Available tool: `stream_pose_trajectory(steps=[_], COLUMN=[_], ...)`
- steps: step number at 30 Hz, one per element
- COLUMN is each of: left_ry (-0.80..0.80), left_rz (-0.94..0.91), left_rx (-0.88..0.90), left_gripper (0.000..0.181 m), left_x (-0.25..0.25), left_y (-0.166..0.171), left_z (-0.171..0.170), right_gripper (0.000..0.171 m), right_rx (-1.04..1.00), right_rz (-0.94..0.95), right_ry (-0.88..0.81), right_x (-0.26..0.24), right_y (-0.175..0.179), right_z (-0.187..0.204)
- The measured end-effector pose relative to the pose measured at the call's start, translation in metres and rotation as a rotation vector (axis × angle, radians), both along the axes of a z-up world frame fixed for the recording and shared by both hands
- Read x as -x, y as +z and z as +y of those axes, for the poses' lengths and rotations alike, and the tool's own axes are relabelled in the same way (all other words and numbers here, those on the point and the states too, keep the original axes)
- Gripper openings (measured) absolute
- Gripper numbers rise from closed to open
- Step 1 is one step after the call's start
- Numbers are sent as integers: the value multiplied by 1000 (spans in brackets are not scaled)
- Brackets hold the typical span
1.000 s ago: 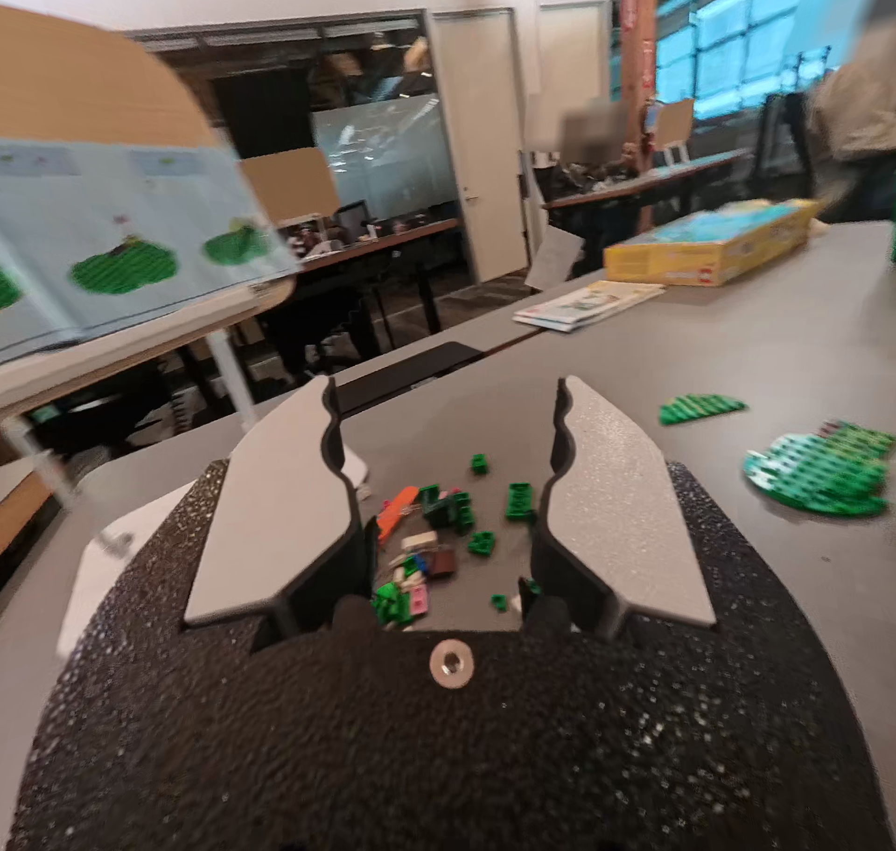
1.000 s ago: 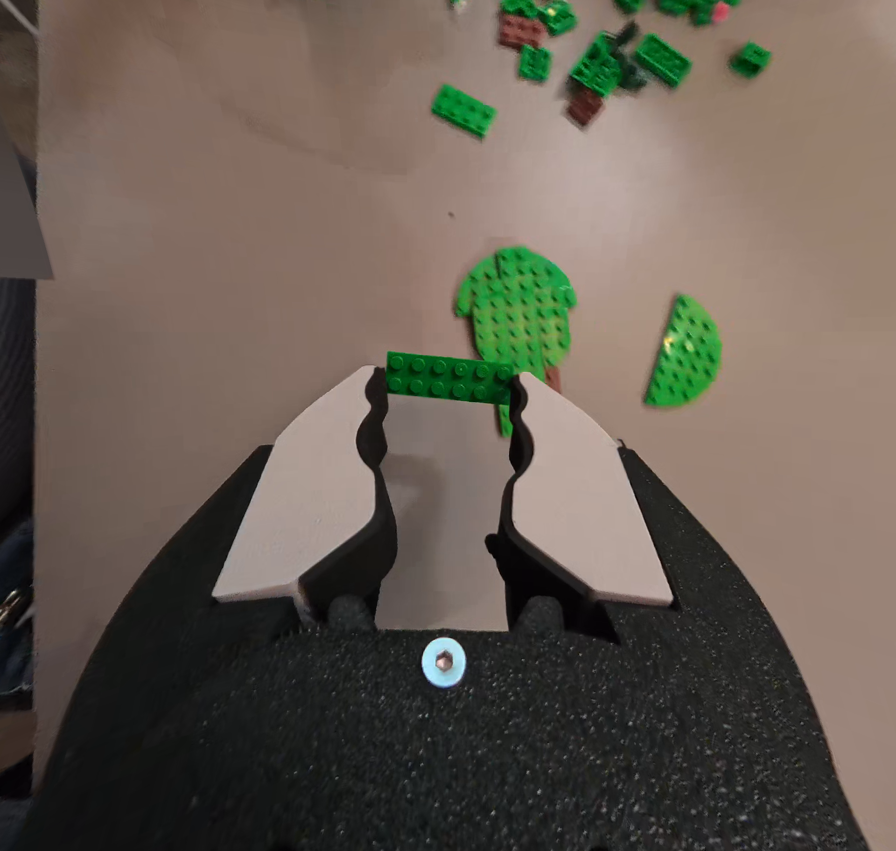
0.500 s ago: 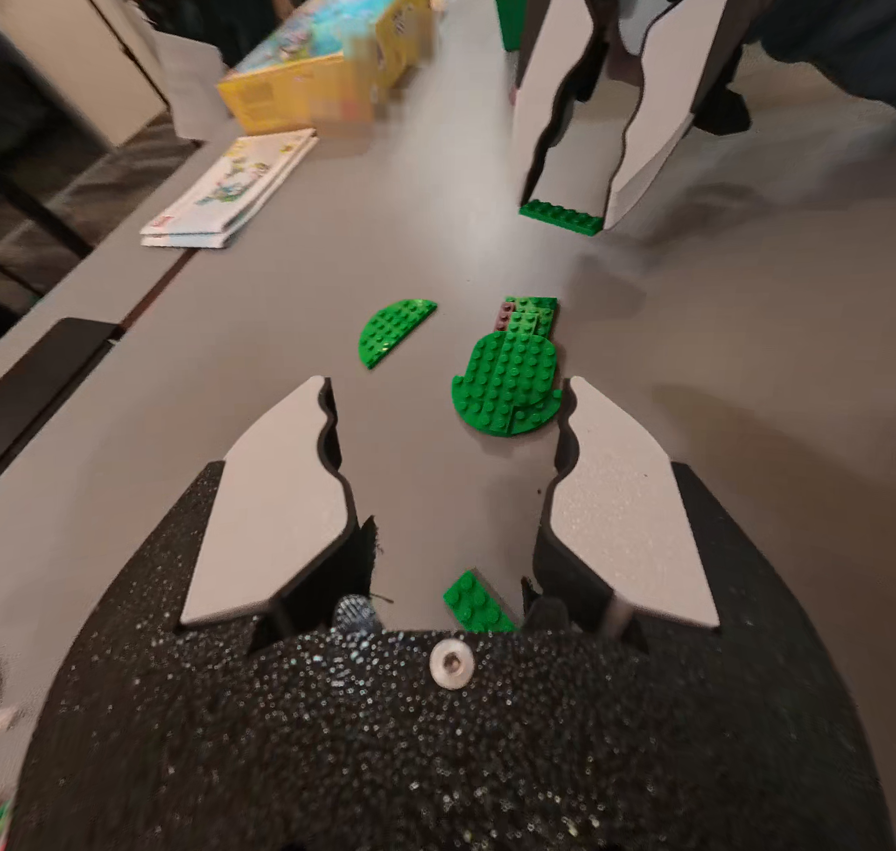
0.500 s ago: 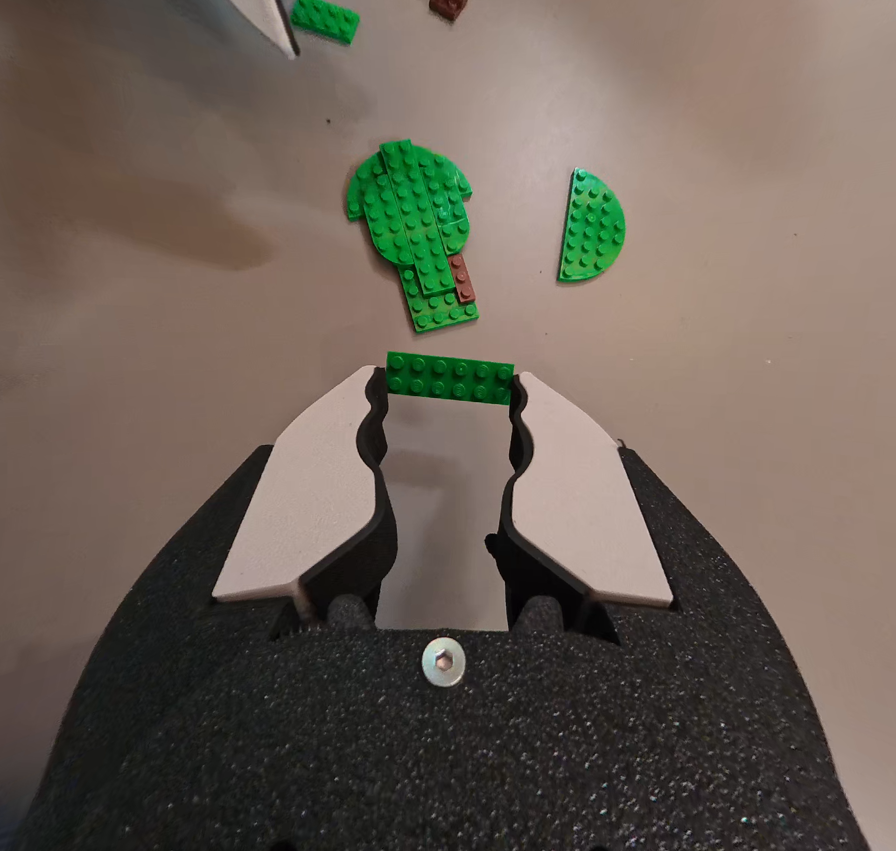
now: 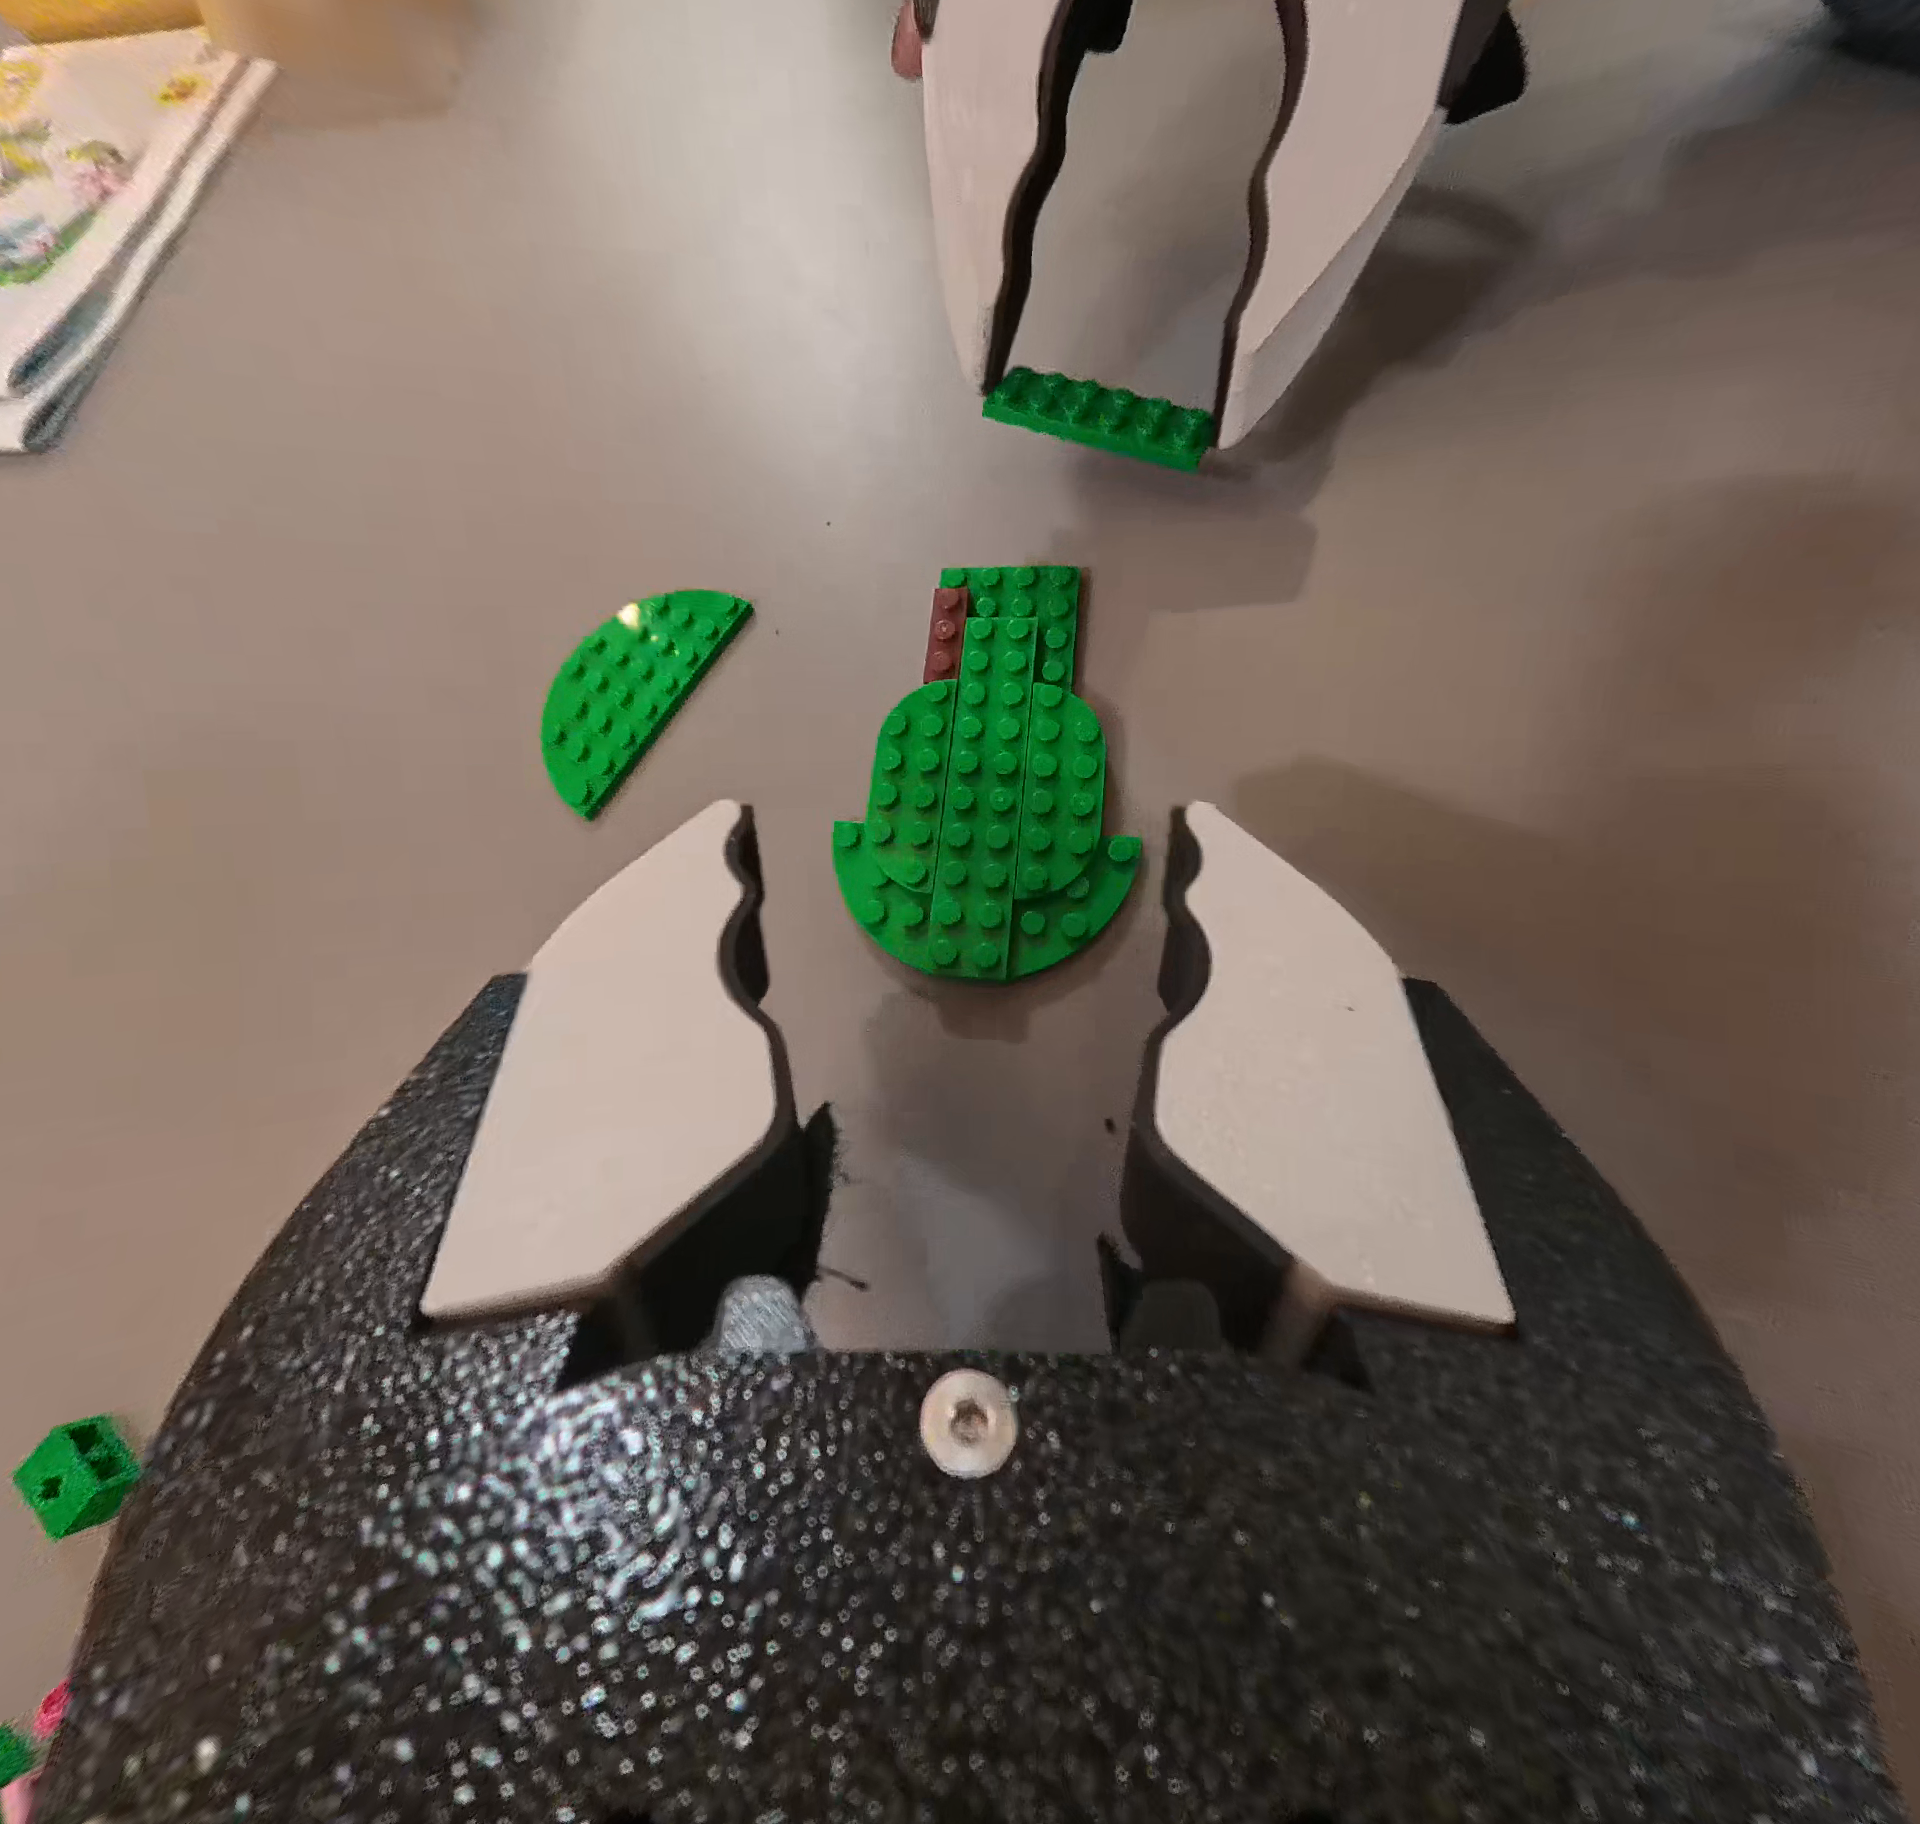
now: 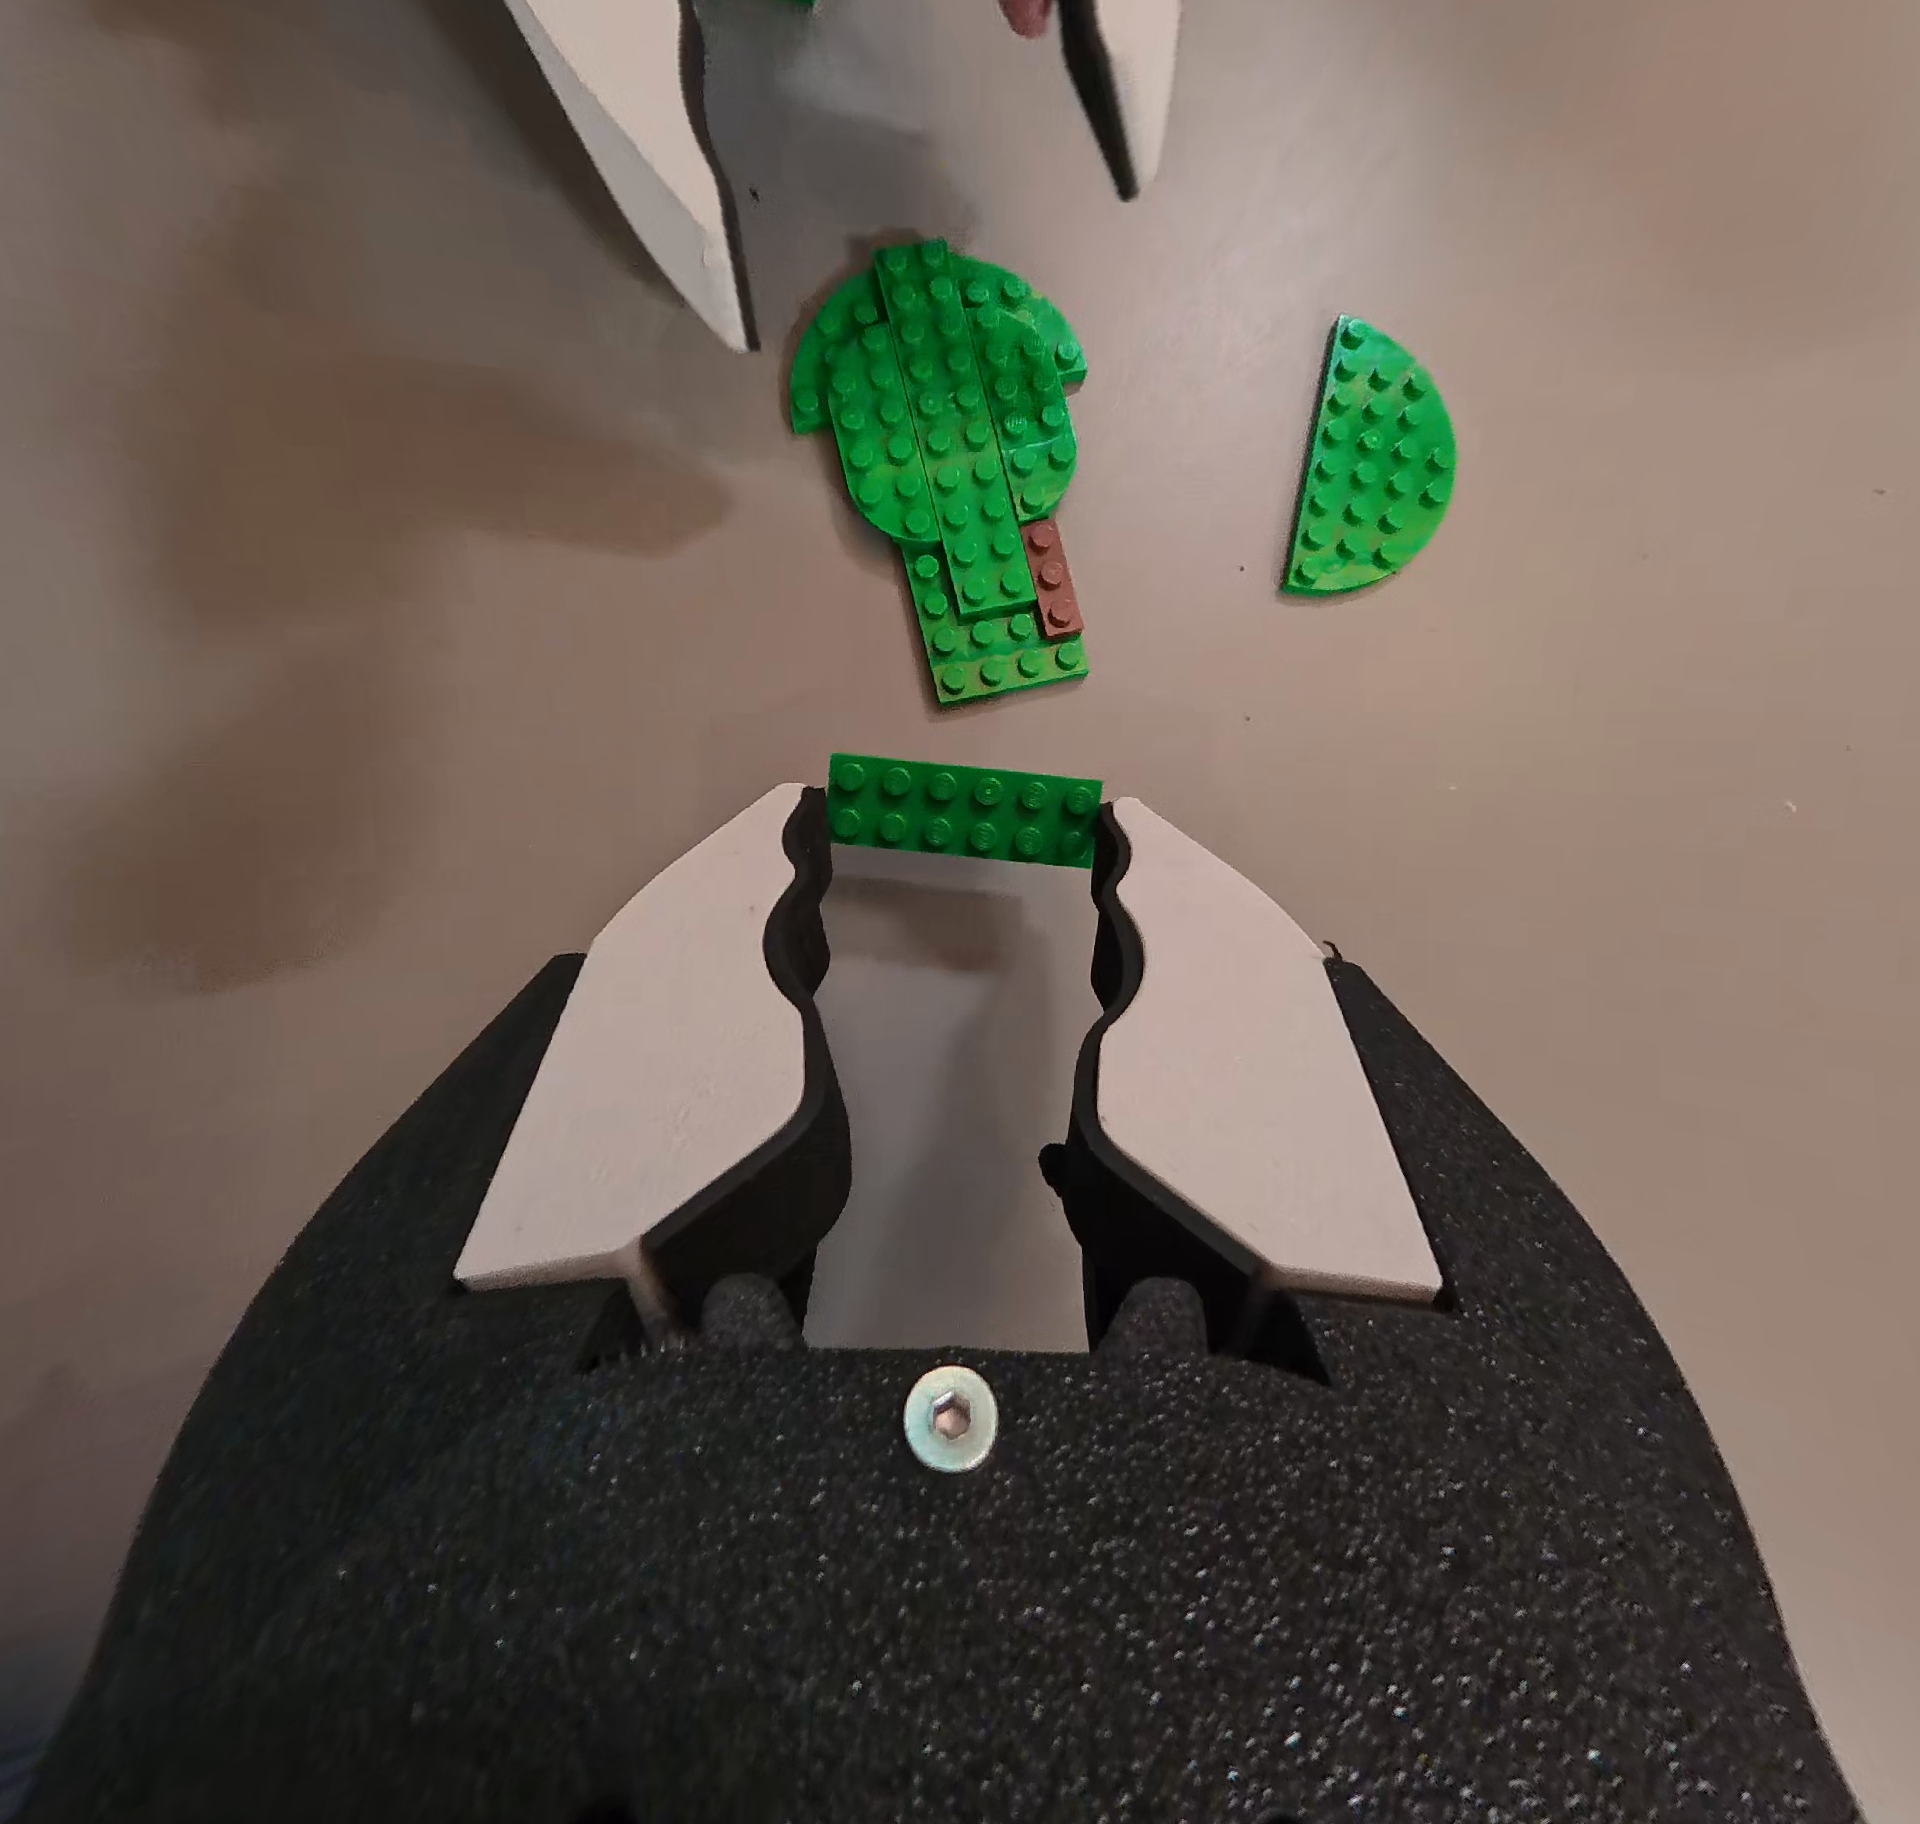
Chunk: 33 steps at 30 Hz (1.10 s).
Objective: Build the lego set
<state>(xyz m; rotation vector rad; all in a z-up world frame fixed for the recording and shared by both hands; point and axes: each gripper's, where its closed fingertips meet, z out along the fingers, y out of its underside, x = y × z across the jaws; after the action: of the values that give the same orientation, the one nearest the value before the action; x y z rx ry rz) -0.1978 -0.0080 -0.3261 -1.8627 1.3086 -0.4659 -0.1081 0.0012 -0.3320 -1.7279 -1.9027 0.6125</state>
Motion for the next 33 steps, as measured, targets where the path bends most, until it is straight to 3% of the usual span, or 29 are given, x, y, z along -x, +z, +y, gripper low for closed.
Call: stream_pose_trajectory(steps=[2,10,24,33], left_ry=[-11,-65,-79,-93], left_rz=[52,168,124,97], left_rx=[36,68,144,156], left_gripper=[82,82,67,61], left_x=[0,-7,-10,-10], left_y=[-7,-19,-23,-23], left_z=[0,1,-3,-5], right_gripper=[48,48,48,48], right_rx=[2,10,30,35], right_rz=[-7,-72,-246,-259], right_ry=[8,54,211,247], right_x=[1,9,26,29], right_y=[-1,-6,-12,-14], right_z=[-2,-5,3,4])
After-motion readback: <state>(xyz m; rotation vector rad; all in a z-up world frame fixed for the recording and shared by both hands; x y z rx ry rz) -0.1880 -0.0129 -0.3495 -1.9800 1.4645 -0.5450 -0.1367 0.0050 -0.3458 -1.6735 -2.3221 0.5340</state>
